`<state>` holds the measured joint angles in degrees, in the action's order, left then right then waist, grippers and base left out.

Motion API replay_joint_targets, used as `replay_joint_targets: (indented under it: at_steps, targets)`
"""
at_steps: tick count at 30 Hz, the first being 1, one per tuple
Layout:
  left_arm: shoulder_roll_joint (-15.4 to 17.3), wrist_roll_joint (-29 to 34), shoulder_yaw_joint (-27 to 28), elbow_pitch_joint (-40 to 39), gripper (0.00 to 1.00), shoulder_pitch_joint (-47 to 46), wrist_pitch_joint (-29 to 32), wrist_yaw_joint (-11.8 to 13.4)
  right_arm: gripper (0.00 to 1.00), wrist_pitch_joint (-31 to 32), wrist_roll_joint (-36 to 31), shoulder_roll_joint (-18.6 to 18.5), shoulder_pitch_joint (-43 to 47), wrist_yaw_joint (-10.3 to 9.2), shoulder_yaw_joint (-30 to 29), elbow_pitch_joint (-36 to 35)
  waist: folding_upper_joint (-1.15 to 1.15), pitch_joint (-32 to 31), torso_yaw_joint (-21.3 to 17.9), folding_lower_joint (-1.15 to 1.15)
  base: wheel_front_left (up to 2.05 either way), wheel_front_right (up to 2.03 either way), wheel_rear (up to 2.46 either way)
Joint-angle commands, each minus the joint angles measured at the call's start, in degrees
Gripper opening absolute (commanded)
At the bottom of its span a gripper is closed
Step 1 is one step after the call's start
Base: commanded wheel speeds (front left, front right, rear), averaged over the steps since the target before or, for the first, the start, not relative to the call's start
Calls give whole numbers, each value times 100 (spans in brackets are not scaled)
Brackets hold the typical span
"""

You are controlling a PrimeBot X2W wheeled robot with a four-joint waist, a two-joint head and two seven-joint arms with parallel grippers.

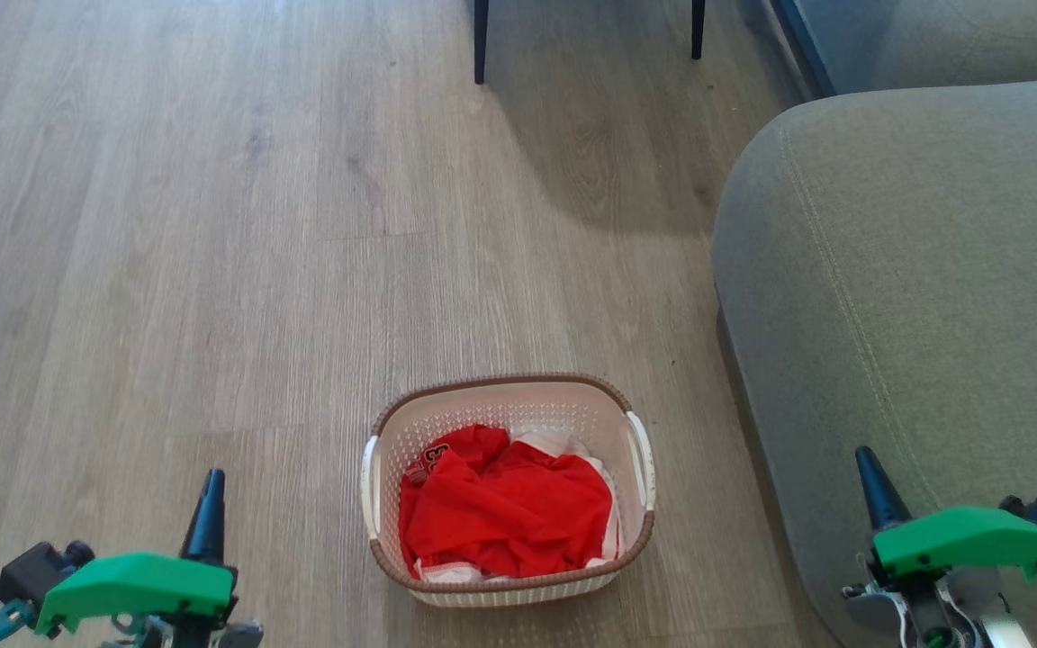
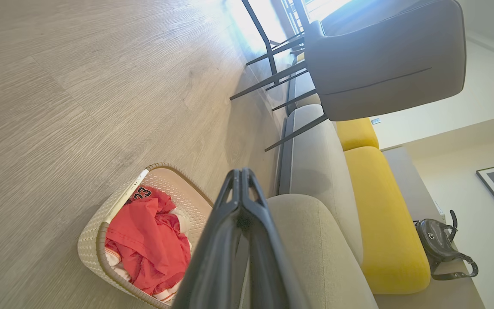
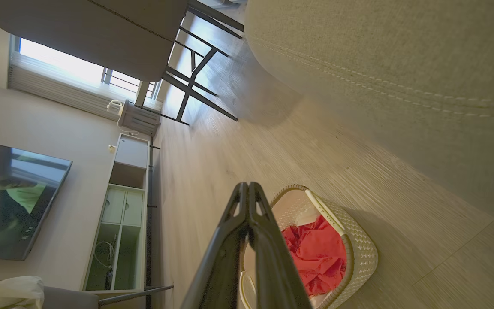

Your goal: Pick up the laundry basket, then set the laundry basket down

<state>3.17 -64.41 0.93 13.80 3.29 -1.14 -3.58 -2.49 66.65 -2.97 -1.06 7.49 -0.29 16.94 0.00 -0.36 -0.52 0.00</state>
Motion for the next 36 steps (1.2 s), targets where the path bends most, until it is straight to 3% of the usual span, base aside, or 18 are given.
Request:
replay_joint_targets:
  at_steps: [1, 36]
  targets:
    - [4, -164, 203, -152, 0, -335, 44, -47, 0, 50, 178, -113, -291, 0, 19, -220, 0, 2, 2, 0, 0, 0, 0]
    - [-10, -2400, 490, -1, 0, -855, 643, -340, 0, 652, 2322, -117, -466, 0, -378, -289, 0, 46, 44, 0, 0, 0, 0]
